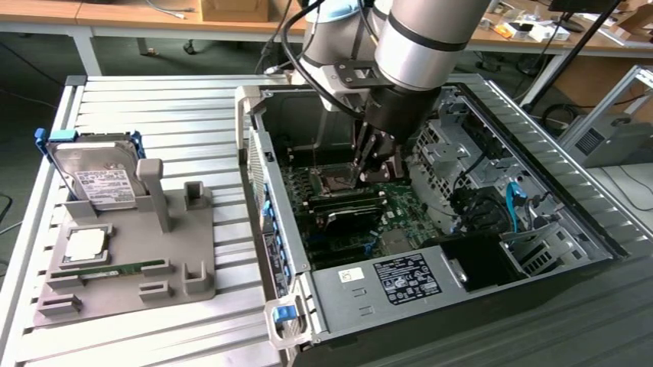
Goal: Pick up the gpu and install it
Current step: 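Press down on the gpu until it lock into place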
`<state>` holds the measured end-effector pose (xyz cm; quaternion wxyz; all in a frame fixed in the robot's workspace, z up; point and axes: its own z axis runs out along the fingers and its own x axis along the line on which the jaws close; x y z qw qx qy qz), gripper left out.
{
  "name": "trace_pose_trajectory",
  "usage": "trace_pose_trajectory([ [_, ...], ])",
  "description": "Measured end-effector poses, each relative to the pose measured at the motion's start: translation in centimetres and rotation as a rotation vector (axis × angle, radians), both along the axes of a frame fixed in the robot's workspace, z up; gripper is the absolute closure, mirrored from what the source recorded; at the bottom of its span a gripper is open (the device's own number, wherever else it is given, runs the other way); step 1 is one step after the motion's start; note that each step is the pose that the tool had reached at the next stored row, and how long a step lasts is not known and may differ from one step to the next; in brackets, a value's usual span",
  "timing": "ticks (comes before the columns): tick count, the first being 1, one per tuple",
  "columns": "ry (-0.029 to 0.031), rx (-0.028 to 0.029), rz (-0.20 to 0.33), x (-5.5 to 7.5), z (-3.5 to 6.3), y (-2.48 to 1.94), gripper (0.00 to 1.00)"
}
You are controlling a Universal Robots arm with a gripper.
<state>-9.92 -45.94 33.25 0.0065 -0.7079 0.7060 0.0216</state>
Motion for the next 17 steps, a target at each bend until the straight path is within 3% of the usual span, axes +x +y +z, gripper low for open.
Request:
trace_pose_trajectory([
  [12,0.0000,0.0000,0.000,0.4,0.00,0.00,0.89],
  [17,0.0001,0.0000,0.000,1.2,0.00,0.00,0.89],
])
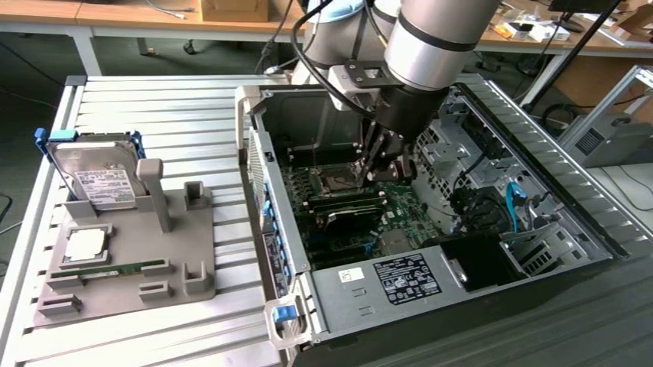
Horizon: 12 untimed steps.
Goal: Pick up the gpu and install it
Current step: 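Press down on the gpu until it lock into place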
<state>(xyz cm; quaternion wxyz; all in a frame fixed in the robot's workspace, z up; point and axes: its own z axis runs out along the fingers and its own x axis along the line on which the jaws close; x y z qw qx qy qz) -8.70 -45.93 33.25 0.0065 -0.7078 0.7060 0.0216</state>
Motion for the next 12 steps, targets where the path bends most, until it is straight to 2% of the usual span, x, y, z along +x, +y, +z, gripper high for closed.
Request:
trace_pose_trajectory([
  [8,0.0000,0.0001,0.000,2.0,0.00,0.00,0.89],
  [12,0.0000,0.0001,0.000,2.2,0.00,0.00,0.89],
])
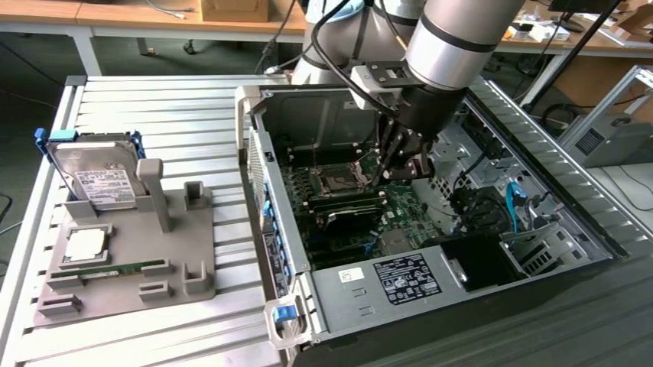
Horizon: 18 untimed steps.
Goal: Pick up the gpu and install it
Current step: 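Press down on the gpu until it lock into place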
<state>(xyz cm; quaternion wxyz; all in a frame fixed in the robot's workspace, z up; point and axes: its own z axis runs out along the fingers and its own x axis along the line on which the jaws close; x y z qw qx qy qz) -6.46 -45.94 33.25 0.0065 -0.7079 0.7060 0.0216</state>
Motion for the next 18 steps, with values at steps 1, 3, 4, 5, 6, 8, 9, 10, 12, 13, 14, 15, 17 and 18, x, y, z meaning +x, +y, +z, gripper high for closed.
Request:
trace_pose_trajectory([
  [1,0.0000,-0.0001,0.000,0.0,0.00,0.00,0.89],
  [3,0.0000,0.0000,0.000,0.0,-0.01,0.00,0.89],
  [4,-0.0001,0.0003,0.000,0.0,-0.07,0.01,0.89],
  [5,0.0000,0.0001,0.000,0.0,-0.16,0.01,0.89],
  [6,0.0000,-0.0001,0.000,0.0,-0.27,0.00,0.89],
  [8,0.0000,0.0000,0.000,0.0,-0.49,0.00,0.89],
  [9,0.0001,-0.0001,0.000,0.0,-0.55,0.00,0.89],
  [10,0.0001,-0.0003,0.000,0.0,-0.56,0.00,0.89],
  [12,-0.0002,0.0001,0.000,-0.3,-0.58,-0.01,0.89],
  [13,-0.0011,0.0006,0.000,-0.6,-0.58,0.00,0.89],
  [14,-0.0025,0.0009,0.000,-0.9,-0.58,0.00,0.89],
  [15,-0.0038,0.0010,0.000,-1.2,-0.58,0.00,0.89],
  [17,-0.0056,0.0011,0.000,-1.9,-0.60,0.00,0.89],
  [18,-0.0060,0.0011,0.000,-2.3,-0.61,0.00,0.89],
])
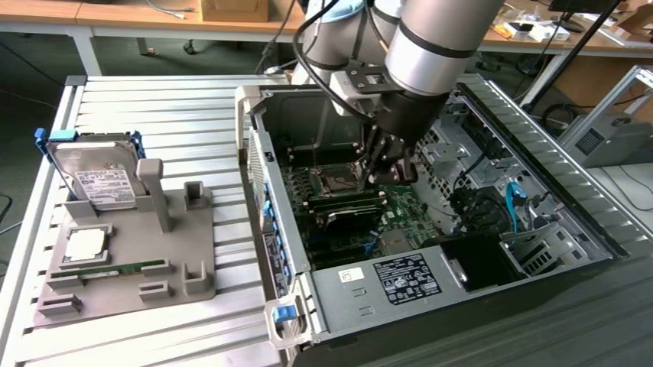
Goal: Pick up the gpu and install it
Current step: 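Press down on the gpu until it lock into place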
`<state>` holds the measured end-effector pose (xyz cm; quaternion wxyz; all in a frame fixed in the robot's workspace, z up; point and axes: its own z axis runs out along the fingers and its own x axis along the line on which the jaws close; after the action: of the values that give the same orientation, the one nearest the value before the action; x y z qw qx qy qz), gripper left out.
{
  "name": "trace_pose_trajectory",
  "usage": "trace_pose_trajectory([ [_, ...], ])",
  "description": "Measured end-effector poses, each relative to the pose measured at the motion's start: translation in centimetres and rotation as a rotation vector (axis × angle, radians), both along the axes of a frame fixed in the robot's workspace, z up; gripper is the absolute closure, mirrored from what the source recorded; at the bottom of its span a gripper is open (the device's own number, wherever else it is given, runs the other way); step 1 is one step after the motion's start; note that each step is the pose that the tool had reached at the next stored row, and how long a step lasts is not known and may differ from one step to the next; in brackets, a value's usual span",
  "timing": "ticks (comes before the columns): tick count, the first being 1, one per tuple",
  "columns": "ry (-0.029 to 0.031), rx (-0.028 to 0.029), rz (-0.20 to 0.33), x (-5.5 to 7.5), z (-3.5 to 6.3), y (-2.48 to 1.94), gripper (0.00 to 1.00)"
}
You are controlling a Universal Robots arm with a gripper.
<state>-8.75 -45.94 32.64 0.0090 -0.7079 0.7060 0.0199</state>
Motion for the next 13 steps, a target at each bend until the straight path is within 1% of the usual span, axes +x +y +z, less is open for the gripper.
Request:
trace_pose_trajectory([
  [3,-0.0005,0.0000,0.000,-1.2,-0.03,0.00,0.89],
  [5,-0.0007,-0.0001,0.000,-2.4,-0.09,0.00,0.89],
  [7,-0.0017,0.0002,0.000,-3.2,-0.32,0.01,0.89],
  [11,-0.0017,-0.0003,0.000,-4.2,-0.93,0.00,0.89],
  [13,-0.0017,-0.0003,0.000,-4.3,-1.08,0.00,0.89],
])
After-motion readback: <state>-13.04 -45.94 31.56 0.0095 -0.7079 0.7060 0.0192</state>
